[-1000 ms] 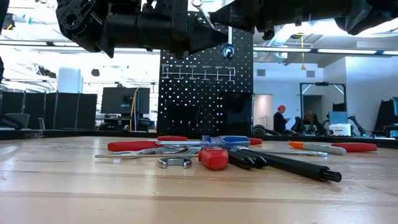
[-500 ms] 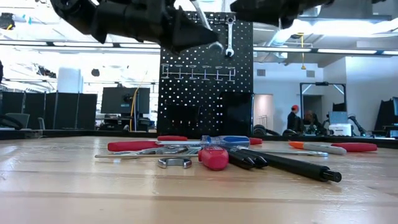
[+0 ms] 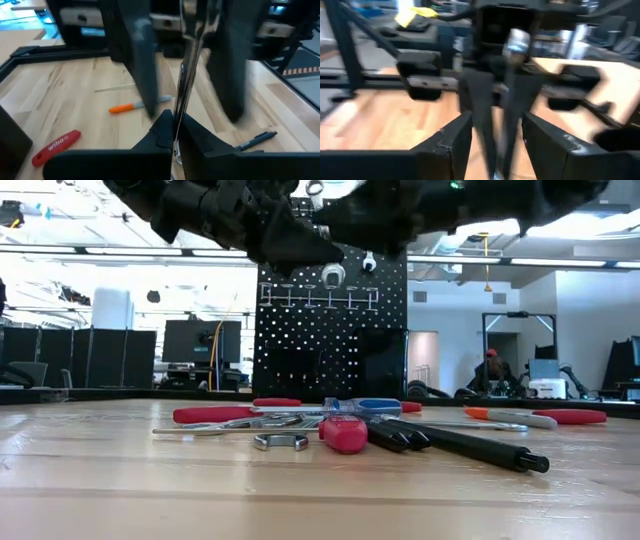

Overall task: Hang tools onto peg board
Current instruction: Hang the wrench on the peg board

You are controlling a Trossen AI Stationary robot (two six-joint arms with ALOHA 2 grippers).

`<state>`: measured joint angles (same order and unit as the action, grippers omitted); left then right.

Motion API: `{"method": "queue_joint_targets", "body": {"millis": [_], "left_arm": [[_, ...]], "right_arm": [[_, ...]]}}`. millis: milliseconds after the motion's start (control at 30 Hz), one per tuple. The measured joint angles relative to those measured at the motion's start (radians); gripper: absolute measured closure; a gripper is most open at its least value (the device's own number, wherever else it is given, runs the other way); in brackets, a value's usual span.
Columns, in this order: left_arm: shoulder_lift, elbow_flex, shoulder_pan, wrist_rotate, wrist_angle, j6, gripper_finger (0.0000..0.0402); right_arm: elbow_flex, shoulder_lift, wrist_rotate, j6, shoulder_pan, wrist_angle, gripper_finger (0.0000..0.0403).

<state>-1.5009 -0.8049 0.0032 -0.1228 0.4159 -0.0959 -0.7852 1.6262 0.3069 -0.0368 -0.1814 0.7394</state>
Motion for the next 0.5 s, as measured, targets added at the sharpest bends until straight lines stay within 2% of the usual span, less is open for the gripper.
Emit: {"method": "queue_joint_targets", "body": {"millis": [167,500], "left_arm": [[-0.002,-0.002,0.0,0.001,-0.032,0.0,0.0401],[-0.001,-0.004,-0.003,0.022,-0.014,-0.015,0.0401]], "right_arm": [[-0.063,0.042,-0.017,-0.039,0.006,-0.071,0.0273],[-0.066,-0.024,0.001,-0.004,-0.006,-0.177,0.0379]]}}
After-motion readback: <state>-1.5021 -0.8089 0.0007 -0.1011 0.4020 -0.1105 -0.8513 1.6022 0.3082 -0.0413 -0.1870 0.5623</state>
